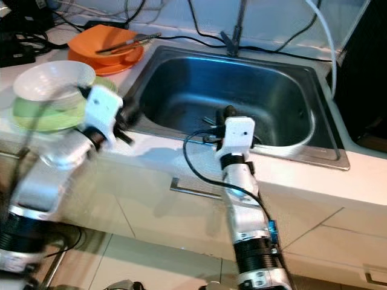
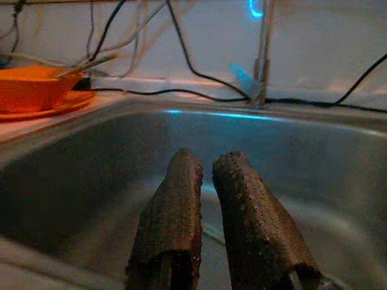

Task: Kitchen organization

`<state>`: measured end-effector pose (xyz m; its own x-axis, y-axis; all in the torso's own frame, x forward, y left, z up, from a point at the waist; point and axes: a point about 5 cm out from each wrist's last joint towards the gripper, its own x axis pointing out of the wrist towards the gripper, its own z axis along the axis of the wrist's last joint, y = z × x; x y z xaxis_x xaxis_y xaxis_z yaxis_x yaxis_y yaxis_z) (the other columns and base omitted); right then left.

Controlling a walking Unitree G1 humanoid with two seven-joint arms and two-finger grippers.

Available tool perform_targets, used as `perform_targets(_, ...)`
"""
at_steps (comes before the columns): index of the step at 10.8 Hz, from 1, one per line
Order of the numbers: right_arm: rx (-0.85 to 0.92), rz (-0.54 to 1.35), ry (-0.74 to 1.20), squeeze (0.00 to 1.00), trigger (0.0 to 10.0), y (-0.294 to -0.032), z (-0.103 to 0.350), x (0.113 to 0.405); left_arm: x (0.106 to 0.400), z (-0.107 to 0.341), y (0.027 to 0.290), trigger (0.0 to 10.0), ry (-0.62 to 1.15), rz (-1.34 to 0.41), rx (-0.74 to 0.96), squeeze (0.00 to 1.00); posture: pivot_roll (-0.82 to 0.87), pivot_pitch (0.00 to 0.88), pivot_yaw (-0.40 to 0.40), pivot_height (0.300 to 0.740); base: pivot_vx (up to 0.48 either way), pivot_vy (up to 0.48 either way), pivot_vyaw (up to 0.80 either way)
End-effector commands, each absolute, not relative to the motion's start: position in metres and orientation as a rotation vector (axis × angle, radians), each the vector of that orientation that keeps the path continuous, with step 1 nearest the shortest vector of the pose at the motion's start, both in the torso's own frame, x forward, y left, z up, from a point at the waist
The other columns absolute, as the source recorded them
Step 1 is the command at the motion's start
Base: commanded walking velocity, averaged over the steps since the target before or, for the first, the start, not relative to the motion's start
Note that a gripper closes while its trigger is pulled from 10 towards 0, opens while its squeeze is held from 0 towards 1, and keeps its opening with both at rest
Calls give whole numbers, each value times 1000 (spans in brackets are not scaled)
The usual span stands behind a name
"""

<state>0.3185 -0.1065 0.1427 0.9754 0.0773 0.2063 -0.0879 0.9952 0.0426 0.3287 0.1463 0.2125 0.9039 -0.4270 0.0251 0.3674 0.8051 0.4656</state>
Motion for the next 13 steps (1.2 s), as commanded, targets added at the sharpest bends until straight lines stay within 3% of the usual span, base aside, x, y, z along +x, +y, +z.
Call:
perform_targets(1,63,92,-199,0,10000,-103,143,317,331,229,153,10000,-183,-410,574,0,-48,0,5,740,0,0,0)
perform_targets(4,81,116,-183,0,10000,-92,141,314,335,265,197,10000,-112,-305,747,0,-33,0,5,740,0,0,0)
perform_targets(5,82,117,-179,0,10000,-91,140,315,337,269,206,10000,-89,-296,750,1000,-28,0,5,740,0,0,0)
perform_targets(6,83,119,-174,0,10000,-91,140,315,337,270,214,10000,-44,-290,780,1000,-26,0,3,740,0,0,0)
perform_targets(7,81,118,-168,0,10000,-91,139,315,336,261,219,10000,36,-320,819,776,-25,0,4,740,0,0,0)
perform_targets(8,81,114,-167,0,10000,-92,139,315,336,251,227,10000,102,-317,915,0,-27,3,8,740,0,0,0)
perform_targets(10,83,103,-163,0,10000,-94,139,316,340,247,242,10000,163,-262,932,0,-28,10,10,740,0,0,0)
perform_targets(13,85,94,-161,0,10000,-95,138,316,347,248,240,10000,169,-249,991,0,-29,18,13,740,0,0,0)
